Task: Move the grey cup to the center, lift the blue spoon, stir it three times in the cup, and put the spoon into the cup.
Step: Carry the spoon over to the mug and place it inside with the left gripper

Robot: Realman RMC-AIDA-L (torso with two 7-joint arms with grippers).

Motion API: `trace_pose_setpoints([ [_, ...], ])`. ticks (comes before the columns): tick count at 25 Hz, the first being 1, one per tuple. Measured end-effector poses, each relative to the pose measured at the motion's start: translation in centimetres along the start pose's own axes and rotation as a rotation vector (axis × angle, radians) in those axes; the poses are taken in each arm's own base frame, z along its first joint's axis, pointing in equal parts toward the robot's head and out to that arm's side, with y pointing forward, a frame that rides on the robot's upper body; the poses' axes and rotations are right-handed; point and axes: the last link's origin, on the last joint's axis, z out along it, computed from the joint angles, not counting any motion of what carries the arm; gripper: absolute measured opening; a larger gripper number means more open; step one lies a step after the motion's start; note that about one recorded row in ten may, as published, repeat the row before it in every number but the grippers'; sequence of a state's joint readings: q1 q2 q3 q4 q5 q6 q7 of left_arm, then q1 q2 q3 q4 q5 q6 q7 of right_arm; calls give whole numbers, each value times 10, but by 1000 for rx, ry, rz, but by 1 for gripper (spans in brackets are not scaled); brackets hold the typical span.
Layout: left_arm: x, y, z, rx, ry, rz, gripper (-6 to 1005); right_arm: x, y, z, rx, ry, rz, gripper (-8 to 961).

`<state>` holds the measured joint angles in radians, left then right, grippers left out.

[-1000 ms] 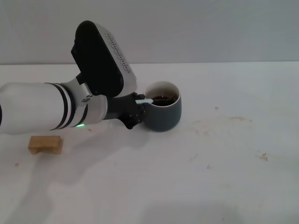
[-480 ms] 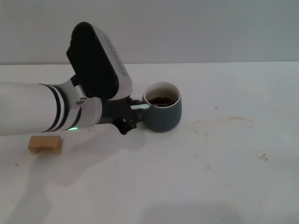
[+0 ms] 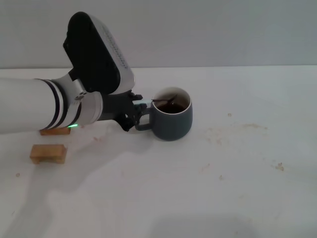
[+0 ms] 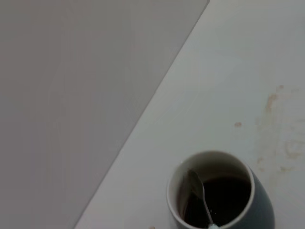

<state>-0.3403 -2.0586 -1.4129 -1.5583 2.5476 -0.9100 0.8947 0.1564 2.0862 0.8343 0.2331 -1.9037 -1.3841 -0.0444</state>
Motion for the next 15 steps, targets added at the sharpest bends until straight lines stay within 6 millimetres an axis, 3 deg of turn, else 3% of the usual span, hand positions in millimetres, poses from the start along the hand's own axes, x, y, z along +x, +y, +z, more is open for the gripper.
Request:
trace_pose_setpoints([
  [8, 13, 6, 7, -21, 20, 38, 143, 0, 1, 0, -7, 2, -1, -1],
  [15, 16, 12, 2, -28, 32, 49, 142, 1, 0, -2, -5, 5, -2, -1],
])
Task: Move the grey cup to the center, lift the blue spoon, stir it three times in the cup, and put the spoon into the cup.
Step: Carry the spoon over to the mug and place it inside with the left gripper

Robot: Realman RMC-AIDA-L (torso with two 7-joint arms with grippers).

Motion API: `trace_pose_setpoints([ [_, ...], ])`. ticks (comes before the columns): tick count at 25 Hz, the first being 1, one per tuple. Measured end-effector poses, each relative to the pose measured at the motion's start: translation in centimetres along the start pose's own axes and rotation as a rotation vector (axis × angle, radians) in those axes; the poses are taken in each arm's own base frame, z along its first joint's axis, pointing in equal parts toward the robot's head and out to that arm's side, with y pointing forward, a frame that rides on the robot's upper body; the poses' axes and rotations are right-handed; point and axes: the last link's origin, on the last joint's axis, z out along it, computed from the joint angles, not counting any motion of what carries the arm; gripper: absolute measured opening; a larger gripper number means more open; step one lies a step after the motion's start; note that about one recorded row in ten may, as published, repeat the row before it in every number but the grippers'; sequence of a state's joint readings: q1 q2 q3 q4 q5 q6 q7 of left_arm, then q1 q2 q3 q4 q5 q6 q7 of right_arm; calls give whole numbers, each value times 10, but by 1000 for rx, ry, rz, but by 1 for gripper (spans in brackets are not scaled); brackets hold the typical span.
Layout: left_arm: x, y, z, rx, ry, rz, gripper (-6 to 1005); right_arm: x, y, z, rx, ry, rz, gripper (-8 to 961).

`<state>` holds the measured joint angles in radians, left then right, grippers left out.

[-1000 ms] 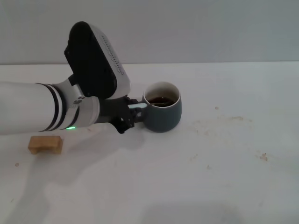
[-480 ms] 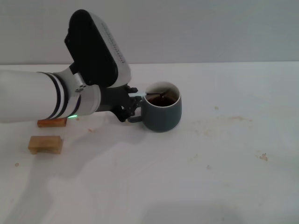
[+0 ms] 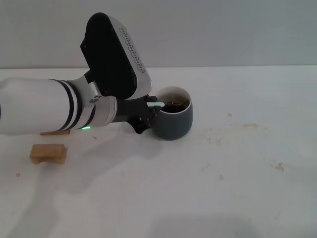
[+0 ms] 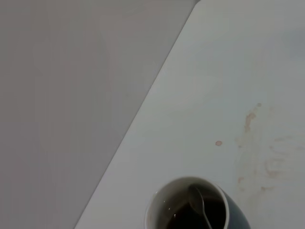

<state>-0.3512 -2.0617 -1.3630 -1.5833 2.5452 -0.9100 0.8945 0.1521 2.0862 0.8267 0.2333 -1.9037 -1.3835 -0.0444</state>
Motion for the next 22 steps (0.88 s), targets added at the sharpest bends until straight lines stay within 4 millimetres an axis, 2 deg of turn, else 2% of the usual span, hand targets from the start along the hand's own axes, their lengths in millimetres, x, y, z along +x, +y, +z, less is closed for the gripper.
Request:
trace_pose_setpoints([
  [8, -4, 3, -12, 11, -20, 8, 142, -1, 4, 1, -15, -3, 3, -1],
  [22, -17, -3, -15, 25, -58, -31, 142, -1, 7, 1, -22, -7, 12, -1],
])
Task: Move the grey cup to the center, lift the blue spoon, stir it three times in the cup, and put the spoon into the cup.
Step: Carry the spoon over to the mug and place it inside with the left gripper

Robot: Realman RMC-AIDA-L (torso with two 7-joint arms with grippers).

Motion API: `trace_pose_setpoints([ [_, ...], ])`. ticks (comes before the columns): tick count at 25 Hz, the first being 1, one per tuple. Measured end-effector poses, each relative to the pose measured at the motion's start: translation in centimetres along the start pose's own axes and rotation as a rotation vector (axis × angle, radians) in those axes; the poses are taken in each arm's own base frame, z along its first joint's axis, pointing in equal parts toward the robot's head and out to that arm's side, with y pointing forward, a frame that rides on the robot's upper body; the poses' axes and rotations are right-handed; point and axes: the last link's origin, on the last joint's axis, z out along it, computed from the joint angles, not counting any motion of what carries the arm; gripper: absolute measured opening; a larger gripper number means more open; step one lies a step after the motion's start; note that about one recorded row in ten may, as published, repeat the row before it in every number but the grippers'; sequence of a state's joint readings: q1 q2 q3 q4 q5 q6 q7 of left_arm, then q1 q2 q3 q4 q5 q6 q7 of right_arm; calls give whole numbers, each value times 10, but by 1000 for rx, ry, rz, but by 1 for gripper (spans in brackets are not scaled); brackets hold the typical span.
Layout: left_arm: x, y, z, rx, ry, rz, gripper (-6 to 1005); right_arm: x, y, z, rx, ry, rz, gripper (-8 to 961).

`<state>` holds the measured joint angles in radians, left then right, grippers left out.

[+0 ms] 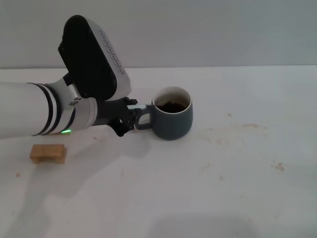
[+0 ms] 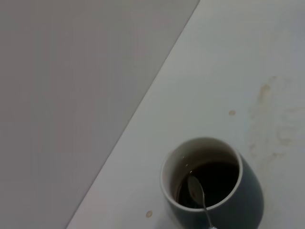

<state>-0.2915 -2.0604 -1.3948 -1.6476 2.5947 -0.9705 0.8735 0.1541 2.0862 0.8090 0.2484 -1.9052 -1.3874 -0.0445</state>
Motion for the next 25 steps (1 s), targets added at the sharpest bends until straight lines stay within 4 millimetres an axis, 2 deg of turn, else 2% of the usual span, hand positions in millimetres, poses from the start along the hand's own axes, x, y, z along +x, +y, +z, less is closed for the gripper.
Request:
trace_pose_setpoints([
  [6, -2, -6, 2, 14, -4, -8, 142, 0, 1, -1, -5, 2, 0, -1],
  [14, 8, -7, 6, 11, 16, 16, 142, 1, 1, -3, -10, 8, -1, -1],
  [25, 21, 9, 18, -49, 19, 81, 142, 4, -1, -10, -9, 22, -5, -1],
])
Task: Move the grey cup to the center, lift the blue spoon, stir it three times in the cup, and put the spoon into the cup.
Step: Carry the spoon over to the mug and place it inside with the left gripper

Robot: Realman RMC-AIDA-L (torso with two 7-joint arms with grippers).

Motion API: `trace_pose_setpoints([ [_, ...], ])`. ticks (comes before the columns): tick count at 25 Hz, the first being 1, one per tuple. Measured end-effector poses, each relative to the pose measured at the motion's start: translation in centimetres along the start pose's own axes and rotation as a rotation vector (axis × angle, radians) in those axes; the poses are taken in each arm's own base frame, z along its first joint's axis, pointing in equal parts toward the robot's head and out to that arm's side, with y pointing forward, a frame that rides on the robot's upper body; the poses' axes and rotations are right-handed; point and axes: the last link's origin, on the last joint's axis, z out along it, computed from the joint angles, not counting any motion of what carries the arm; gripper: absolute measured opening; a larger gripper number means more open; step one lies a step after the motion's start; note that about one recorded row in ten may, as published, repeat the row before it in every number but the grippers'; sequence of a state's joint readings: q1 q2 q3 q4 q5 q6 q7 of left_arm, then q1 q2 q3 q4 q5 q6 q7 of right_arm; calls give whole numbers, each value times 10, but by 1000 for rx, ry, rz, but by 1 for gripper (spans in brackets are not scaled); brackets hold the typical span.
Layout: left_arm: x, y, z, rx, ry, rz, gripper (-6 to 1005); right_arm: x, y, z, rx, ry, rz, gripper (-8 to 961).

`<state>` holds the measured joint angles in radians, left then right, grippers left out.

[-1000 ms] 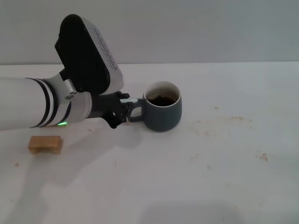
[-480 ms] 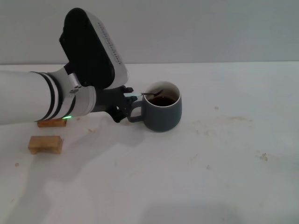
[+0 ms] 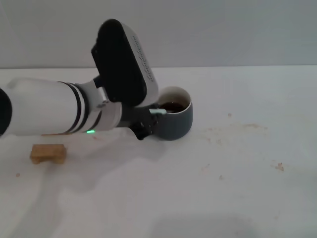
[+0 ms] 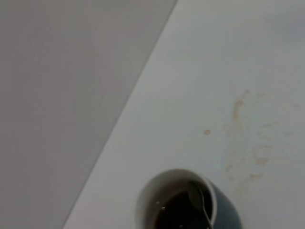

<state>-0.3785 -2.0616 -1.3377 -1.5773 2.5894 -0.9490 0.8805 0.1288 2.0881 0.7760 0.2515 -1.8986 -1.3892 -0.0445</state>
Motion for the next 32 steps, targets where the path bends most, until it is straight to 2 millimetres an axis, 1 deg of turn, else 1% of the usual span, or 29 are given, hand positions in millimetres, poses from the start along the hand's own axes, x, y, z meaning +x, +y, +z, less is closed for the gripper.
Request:
trace_pose_setpoints([
  [4, 1, 7, 1, -26, -9, 18, 142, 1, 0, -3, 4, 2, 4, -1],
  [9, -1, 9, -6, -28, -20, 18, 142, 1, -1, -3, 5, 3, 5, -1],
  [13, -7, 7, -11, -3, -49, 29, 142, 1, 0, -3, 3, 3, 5, -1],
  [18, -9, 6, -13, 8, -58, 29, 143, 1, 3, -3, -11, 3, 6, -1],
  [20, -9, 2, -13, 20, -60, 20, 143, 1, 3, -3, -13, 3, 7, -1],
  [22, -9, 2, -13, 20, -60, 20, 143, 0, 4, -3, -13, 2, 8, -1],
  [23, -9, -4, -13, 39, -55, 11, 143, 0, 4, -3, -13, 2, 9, -1],
  [28, -8, -8, -9, 60, -36, 5, 143, 0, 5, -3, -12, -1, 16, -1],
  [32, -7, -8, -8, 63, -31, -2, 142, -1, 5, -3, -11, -8, 16, -1],
])
